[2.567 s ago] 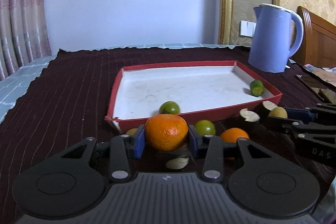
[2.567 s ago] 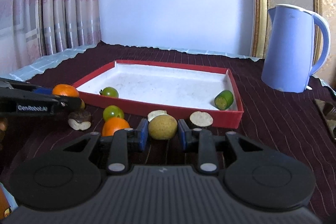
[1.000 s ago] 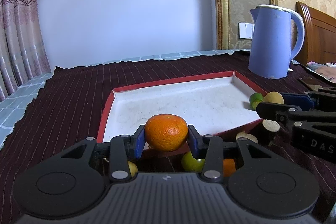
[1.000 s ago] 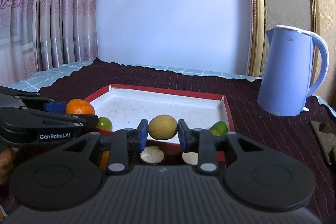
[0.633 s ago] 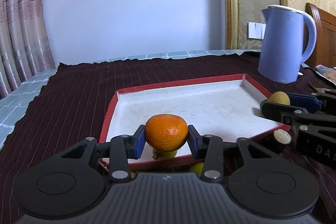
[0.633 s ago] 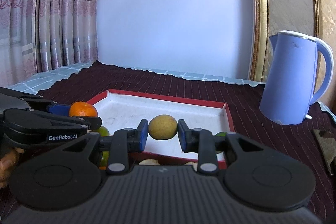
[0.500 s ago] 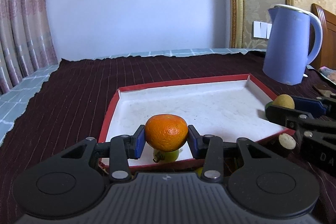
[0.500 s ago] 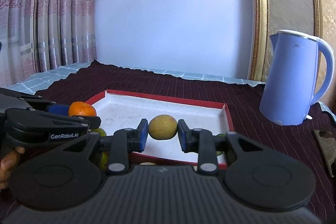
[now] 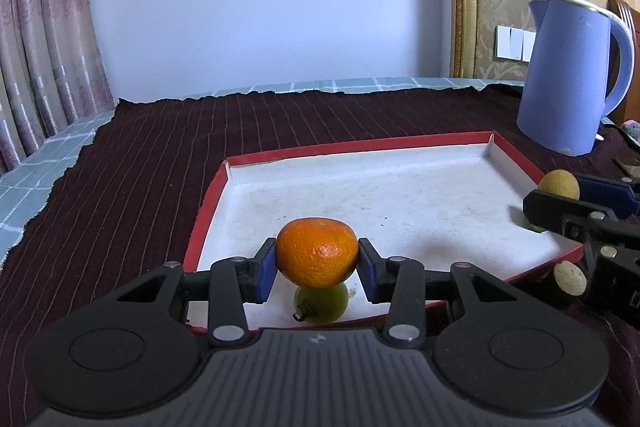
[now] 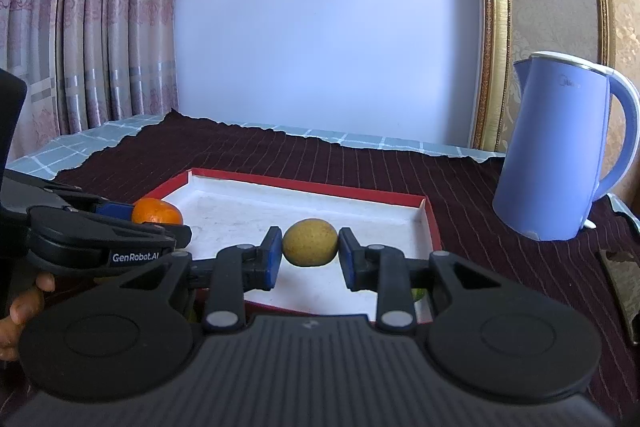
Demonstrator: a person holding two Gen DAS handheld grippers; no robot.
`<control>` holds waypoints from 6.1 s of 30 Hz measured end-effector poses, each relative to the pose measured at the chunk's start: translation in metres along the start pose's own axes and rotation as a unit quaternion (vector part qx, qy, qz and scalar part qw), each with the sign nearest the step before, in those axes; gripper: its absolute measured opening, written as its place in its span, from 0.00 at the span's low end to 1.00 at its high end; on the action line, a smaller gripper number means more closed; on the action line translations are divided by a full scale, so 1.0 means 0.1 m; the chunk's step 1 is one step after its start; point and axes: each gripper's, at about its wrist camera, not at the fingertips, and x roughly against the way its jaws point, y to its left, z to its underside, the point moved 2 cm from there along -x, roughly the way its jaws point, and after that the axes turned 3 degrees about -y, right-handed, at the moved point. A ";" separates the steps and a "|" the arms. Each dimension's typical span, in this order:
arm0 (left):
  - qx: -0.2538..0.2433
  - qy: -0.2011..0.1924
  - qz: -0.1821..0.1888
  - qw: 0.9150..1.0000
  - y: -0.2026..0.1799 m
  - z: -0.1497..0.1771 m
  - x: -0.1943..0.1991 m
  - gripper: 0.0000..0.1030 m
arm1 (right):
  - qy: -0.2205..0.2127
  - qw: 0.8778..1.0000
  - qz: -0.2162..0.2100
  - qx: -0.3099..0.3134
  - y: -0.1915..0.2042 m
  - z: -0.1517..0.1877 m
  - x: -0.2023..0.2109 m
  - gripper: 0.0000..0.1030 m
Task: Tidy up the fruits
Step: 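Lift the mandarin with the left tool while the right tool carries the yellow fruit over the tray, then open the right tool to drop the yellow fruit while the left tool releases the mandarin into the tray, then move both open tools back toward the fruits beside the tray, then close the left tool on a dark cut slice while the right tool grasps a dark cut cylinder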
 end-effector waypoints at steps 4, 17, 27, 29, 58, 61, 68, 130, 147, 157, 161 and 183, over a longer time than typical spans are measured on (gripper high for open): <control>-0.002 0.006 -0.003 1.000 0.00 -0.03 -0.05 0.40 | 0.001 1.000 0.001 0.001 -0.01 -0.02 -0.05 0.28; -0.011 -0.006 -0.022 1.000 -0.01 -0.18 -0.20 0.40 | 0.004 1.000 0.007 -0.007 -0.10 -0.05 -0.24 0.28; -0.013 -0.009 -0.043 0.999 -0.02 -0.27 -0.38 0.40 | 0.003 1.000 0.009 -0.021 -0.19 -0.06 -0.37 0.28; -0.009 -0.008 -0.041 0.999 -0.01 -0.28 -0.40 0.40 | 0.003 1.000 0.011 -0.025 -0.21 -0.04 -0.40 0.28; -0.009 -0.025 -0.074 0.997 0.03 -0.43 -0.77 0.40 | 0.006 0.999 0.023 -0.046 -0.40 -0.19 -0.90 0.28; -0.012 -0.023 -0.078 0.997 0.02 -0.42 -0.80 0.41 | 0.010 0.998 0.024 -0.050 -0.41 -0.17 -0.94 0.28; 0.004 -0.008 -0.082 0.997 0.09 -0.45 -0.93 0.41 | 0.021 0.998 0.027 -0.047 -0.40 -0.17 -1.06 0.28; 0.081 -0.050 -0.052 0.994 0.54 0.10 0.00 0.74 | -0.056 0.986 0.057 -0.145 -0.68 0.29 -0.35 1.00; 0.101 -0.052 0.035 0.993 0.66 0.68 0.46 0.74 | -0.058 0.981 0.047 -0.177 -0.57 0.44 0.05 1.00; 0.049 -0.080 0.069 0.993 0.46 0.77 0.65 0.74 | -0.003 0.973 0.053 -0.226 -0.64 0.64 0.14 1.00; 0.013 -0.059 0.054 0.997 0.29 0.77 0.61 0.74 | 0.002 0.979 0.042 -0.197 -0.55 0.68 0.20 1.00; 0.004 0.010 0.044 0.999 0.16 0.80 0.38 0.36 | 0.085 0.994 0.067 0.002 -0.23 0.56 0.04 0.77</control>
